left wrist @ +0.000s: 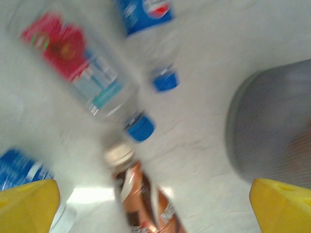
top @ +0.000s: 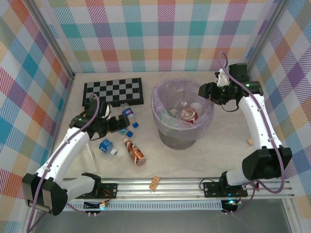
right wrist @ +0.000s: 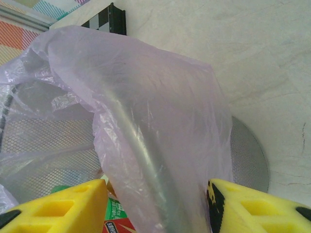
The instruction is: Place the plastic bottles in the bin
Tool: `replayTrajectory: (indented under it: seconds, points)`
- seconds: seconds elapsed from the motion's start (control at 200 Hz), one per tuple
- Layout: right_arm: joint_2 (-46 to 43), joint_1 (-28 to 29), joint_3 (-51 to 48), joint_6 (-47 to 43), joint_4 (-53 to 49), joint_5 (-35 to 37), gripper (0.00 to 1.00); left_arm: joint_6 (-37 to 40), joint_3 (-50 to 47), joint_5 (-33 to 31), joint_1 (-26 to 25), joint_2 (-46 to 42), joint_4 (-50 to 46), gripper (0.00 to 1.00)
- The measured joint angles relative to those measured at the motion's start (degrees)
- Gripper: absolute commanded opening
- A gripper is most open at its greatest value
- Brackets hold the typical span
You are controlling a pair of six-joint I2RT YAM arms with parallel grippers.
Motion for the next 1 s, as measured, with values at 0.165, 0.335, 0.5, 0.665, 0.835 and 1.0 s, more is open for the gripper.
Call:
replayTrajectory:
  seconds: [0.165,0.335,0.5,0.665,0.835,1.0]
  points:
    - [1.1,0.0,0.1,0.2,-0.2,1.2,0.56,-9.2,-6.2,-2.5,-10.7,-4.7,-0.2,1.00]
    - [1.8,0.1,0.1,0.2,-0.2,1.2,0.56,-19.5,-13.2,-3.1,-18.3,-4.0,4.2,1.00]
    - [1.8,0.4,0.1,0.2,-0.2,1.3,0.57,-26.7,-16.2,-4.1,-22.7,-2.1,8.8,0.99]
    - [1.8,0.5,0.1,0.2,-0.1,1.4,0.56,-32.3,-20.6,-4.2,-26.3,0.5,16.0,0.96]
    - [1.8,1.4,0.1,0.9,0.7,1.4,0.56,-35.1,-22.8,-4.2,-26.8,3.1,20.2,0.92]
    - [1.7,2.7,-0.8,2.5,2.7,0.6,0.56,-35.6,-22.8,-4.4,-26.8,3.8,22.6,0.86]
